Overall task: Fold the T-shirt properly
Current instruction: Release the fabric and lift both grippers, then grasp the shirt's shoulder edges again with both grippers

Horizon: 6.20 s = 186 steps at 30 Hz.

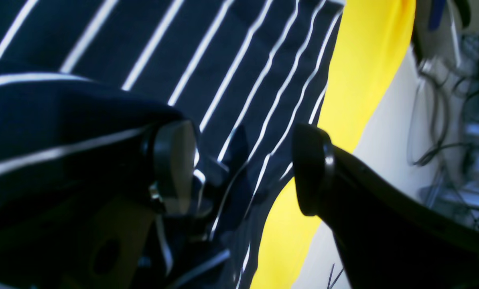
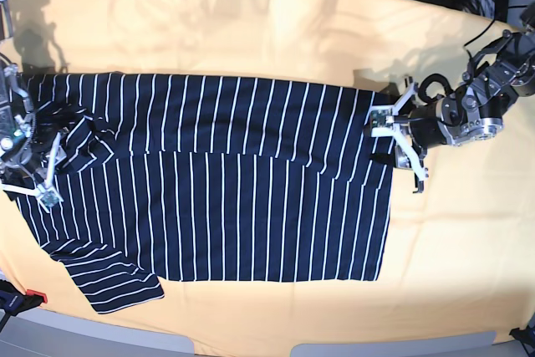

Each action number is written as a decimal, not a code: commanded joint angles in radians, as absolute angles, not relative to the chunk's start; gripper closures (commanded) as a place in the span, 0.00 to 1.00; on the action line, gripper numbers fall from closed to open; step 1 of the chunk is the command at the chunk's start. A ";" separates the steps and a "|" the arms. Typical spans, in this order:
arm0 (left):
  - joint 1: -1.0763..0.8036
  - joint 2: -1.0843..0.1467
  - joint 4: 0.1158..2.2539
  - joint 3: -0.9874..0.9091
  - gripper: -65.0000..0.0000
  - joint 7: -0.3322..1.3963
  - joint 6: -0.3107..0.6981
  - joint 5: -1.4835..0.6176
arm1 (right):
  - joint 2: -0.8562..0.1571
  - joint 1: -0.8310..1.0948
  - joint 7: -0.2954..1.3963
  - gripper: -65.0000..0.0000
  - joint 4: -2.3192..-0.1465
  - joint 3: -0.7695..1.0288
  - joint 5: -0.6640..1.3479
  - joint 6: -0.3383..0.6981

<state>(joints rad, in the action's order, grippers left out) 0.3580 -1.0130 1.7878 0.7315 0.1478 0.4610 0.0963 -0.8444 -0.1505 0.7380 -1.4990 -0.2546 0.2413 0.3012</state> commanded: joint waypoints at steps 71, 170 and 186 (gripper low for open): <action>0.277 -1.035 1.655 0.720 0.50 -0.006 0.657 0.331 | -1.163 -0.130 0.888 0.40 -1.753 -0.077 0.550 0.310; 0.283 -1.258 1.822 0.720 1.00 -0.008 0.609 0.287 | -0.992 0.521 0.830 0.90 -1.829 -0.078 0.186 0.262; 0.283 -1.277 1.822 0.720 1.00 -0.009 0.610 0.258 | -1.021 0.524 0.982 1.00 -1.833 -0.077 0.187 0.291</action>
<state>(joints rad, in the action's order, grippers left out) 0.2714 -1.2522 1.8126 0.7296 -0.0010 0.6174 0.2691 -0.9920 0.5266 0.9638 -1.8217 -0.0872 0.1986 0.2924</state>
